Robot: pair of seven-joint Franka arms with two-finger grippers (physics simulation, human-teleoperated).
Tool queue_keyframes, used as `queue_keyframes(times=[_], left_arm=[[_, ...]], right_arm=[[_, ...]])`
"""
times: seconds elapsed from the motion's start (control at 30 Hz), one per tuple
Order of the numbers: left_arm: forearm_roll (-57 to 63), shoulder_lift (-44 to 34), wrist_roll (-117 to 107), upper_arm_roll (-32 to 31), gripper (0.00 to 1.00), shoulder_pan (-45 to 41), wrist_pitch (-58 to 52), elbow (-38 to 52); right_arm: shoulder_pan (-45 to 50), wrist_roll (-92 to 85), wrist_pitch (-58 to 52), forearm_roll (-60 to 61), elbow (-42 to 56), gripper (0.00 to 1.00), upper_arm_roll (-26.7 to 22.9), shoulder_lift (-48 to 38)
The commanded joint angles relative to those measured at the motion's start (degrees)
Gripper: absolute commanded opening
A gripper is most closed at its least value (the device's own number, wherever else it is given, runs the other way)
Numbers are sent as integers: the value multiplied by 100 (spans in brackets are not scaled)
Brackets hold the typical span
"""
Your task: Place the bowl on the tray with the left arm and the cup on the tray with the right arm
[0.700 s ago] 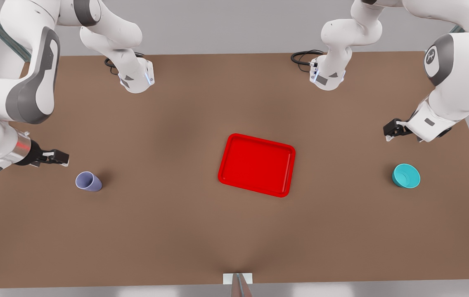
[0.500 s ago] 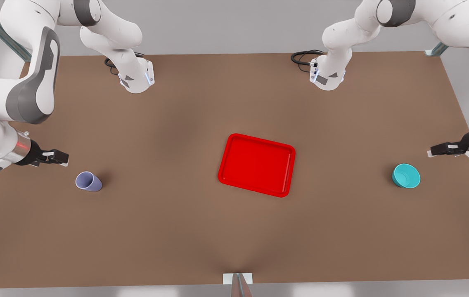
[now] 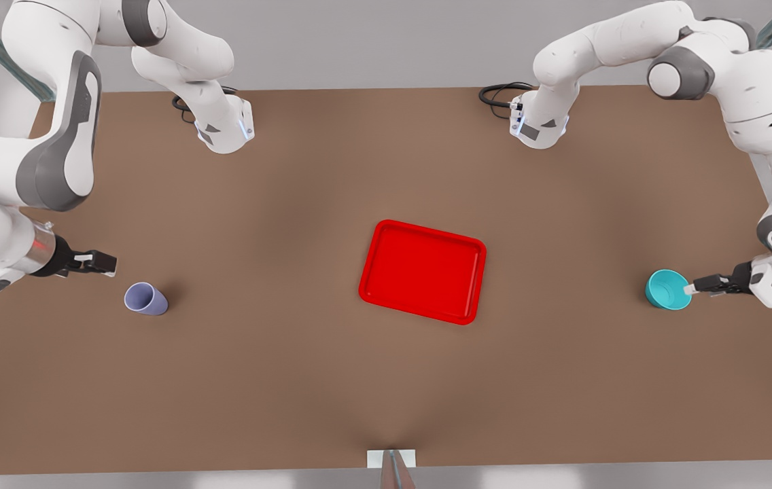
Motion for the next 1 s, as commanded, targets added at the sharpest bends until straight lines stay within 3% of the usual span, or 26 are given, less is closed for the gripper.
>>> queue_keyframes(times=[0.0,0.43,0.47,0.53,0.7,0.73,0.97], left_arm=[[-120,14,4,0,100,34,0,3],[-129,682,153,123,100,122,387,20],[-128,709,144,123,73,113,396,20],[-129,770,136,123,55,104,448,20],[-129,797,101,123,33,78,527,12],[-120,805,101,123,24,52,536,12],[-85,779,74,114,21,-71,651,20]], right_arm=[[0,0,1,-4,9,100,0,0],[-9,-9,1,-4,18,100,0,0],[0,0,1,-13,18,100,0,8],[0,9,10,-12,9,100,0,17],[9,9,10,-4,18,100,9,79],[9,9,10,-4,18,100,9,87],[-9,-44,-17,-21,9,100,0,79]])
